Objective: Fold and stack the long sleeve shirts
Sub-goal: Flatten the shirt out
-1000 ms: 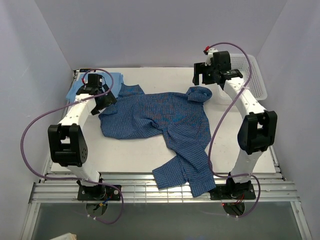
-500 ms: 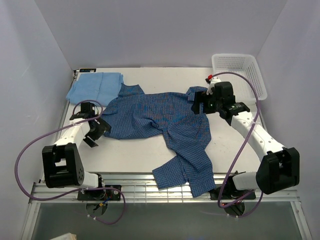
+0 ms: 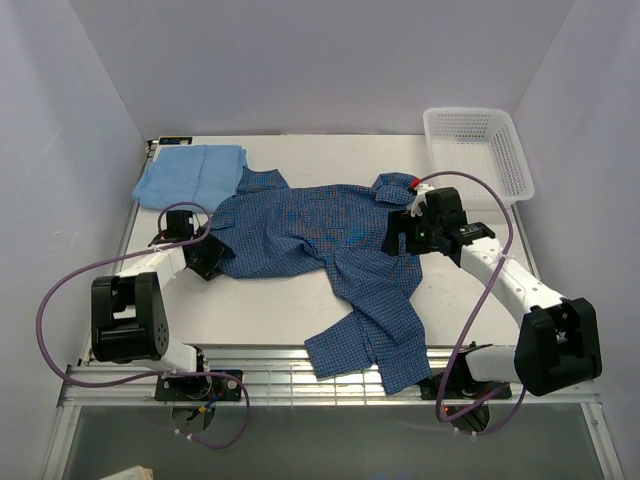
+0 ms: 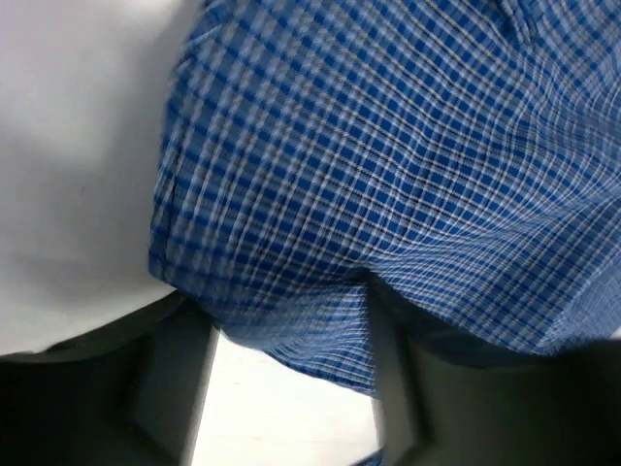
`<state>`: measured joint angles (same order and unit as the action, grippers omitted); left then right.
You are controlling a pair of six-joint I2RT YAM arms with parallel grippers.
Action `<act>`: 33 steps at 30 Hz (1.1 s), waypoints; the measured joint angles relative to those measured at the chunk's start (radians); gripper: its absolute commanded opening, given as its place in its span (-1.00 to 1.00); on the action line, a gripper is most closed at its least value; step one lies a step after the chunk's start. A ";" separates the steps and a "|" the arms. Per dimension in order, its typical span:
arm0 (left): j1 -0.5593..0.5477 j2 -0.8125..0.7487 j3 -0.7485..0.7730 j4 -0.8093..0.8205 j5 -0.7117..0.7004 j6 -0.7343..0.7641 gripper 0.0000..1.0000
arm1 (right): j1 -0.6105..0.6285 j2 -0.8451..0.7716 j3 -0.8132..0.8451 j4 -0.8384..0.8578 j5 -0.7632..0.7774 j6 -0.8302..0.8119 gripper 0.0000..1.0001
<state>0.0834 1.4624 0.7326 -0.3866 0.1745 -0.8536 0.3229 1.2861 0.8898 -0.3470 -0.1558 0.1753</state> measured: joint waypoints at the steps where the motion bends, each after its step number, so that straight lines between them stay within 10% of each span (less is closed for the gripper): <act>1: 0.000 0.012 0.000 0.018 0.009 -0.006 -0.02 | 0.000 0.006 -0.005 -0.004 -0.006 0.003 0.80; 3: 0.000 0.042 -0.002 0.055 0.027 0.003 -0.99 | 0.000 0.026 -0.005 -0.002 -0.017 0.011 0.80; 33: 0.000 -0.012 -0.006 0.073 0.059 0.109 -1.00 | -0.012 0.350 0.062 0.074 -0.084 0.075 0.89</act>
<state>0.0834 1.4506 0.7265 -0.3138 0.2333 -0.7444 0.3111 1.6360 0.9520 -0.2726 -0.2394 0.2504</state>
